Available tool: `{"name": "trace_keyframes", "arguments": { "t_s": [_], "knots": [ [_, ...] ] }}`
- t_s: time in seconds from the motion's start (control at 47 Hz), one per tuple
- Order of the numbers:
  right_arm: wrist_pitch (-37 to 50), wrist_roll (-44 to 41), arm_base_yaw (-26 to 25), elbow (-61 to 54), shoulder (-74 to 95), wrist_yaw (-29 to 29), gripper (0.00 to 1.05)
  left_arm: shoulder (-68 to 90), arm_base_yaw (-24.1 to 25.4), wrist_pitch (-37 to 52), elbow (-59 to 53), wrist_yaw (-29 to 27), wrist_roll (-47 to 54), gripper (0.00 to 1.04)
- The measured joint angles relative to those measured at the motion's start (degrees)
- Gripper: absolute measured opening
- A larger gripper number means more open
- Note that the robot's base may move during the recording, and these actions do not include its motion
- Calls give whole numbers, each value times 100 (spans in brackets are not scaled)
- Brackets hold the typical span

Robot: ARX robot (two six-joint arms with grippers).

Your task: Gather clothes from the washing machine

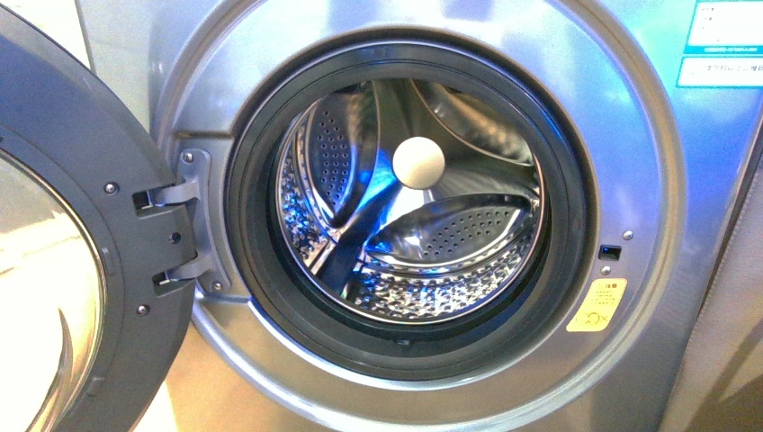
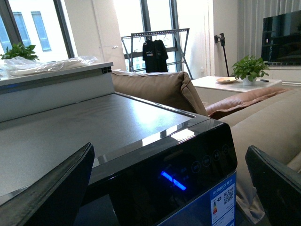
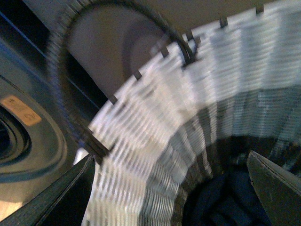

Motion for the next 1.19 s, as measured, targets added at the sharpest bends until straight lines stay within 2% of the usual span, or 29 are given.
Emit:
{"name": "trace_keyframes", "arguments": {
  "t_s": [0.106, 0.277, 0.405, 0.703, 0.745, 0.767, 0.831, 0.873, 1.129, 1.193],
  "knots": [
    [380, 334, 275, 192, -732, 9, 97, 0, 0, 0, 0, 2, -2, 98],
    [835, 859, 1034, 1051, -1858, 525, 97, 0, 0, 0, 0, 2, -2, 98],
    [1176, 1064, 1517, 1172, -2240, 732, 97, 0, 0, 0, 0, 0, -2, 98],
    [1169, 1154, 1574, 1158, -2216, 807, 97, -2, 0, 0, 0, 4, -2, 98],
    [765, 975, 1635, 1231, -2286, 1005, 94, -2, 0, 0, 0, 2, -2, 98],
    [146, 791, 1720, 1292, -2404, 1322, 88, -2, 0, 0, 0, 2, -2, 98],
    [-793, 356, 1908, 1141, -2734, 1773, 78, -11, 0, 2, 0, 2, -2, 98],
    [-994, 186, 2006, 951, -2905, 1899, 73, -11, 0, 2, 0, 2, -2, 98],
    [-717, -210, 2785, -507, -3842, 2623, 30, -11, -2, -2, 4, -15, -9, 98],
    [-654, -225, 2938, -772, -4033, 2778, 19, -11, -28, -581, 203, -557, -245, 98]
  ]
}}
